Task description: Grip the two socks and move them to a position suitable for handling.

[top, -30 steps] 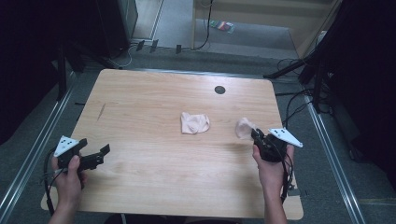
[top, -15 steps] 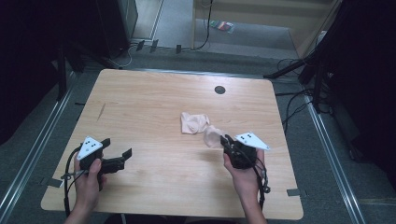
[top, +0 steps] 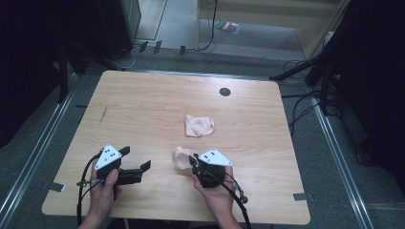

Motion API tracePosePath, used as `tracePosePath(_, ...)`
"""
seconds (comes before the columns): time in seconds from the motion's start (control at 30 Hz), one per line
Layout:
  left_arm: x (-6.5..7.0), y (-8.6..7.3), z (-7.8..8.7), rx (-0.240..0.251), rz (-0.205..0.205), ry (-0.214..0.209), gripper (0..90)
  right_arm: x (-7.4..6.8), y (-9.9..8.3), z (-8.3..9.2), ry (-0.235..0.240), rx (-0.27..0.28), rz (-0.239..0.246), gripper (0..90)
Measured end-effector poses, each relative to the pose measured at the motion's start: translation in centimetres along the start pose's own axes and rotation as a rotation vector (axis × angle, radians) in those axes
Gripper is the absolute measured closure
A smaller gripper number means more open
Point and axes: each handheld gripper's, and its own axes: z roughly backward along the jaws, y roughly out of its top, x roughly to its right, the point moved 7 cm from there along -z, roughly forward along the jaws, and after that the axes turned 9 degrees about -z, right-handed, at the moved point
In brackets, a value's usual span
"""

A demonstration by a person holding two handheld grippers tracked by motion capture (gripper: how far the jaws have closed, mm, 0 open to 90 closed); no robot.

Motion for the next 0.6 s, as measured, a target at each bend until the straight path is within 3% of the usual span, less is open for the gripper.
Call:
tracePosePath(0.17, 0.6, -0.2, -0.4, -0.014, -0.007, -0.014, 5.6, -1.0, -1.0, -1.0, 0.016, -0.013, 0.001, 80.2)
tracePosePath(0.23, 0.8, -0.4, -0.6, -0.022, -0.011, -0.019, 5.6, -1.6, -1.5, -1.5, 0.028, -0.032, 0.010, 75.2)
tracePosePath(0.3, 1.0, -0.5, -0.7, -0.026, -0.012, -0.026, 5.6, -1.7, -1.9, -1.9, 0.046, -0.059, -0.012, 51.2)
tracePosePath(0.33, 1.0, -0.6, -0.8, -0.030, -0.011, -0.023, 5.6, -1.5, -1.8, -2.0, 0.061, -0.069, -0.030, 42.9)
tracePosePath(0.37, 1.0, -0.7, -0.8, -0.035, -0.015, -0.021, 5.6, -1.1, -1.5, -1.8, 0.072, -0.061, -0.057, 40.8)
tracePosePath(0.4, 1.0, -0.7, -0.8, -0.039, -0.016, -0.020, 5.6, -0.1, -0.7, -0.9, 0.065, -0.013, -0.106, 40.9)
tracePosePath(0.57, 1.8, -1.1, -1.5, -0.067, -0.021, -0.075, 6.2, 1.2, -0.4, 1.1, 0.065, 0.009, -0.121, 51.9)
tracePosePath(0.6, 2.2, -1.5, -2.1, -0.106, -0.021, -0.077, 18.3, 1.0, -1.2, 1.6, 0.067, -0.016, -0.097, 53.4)
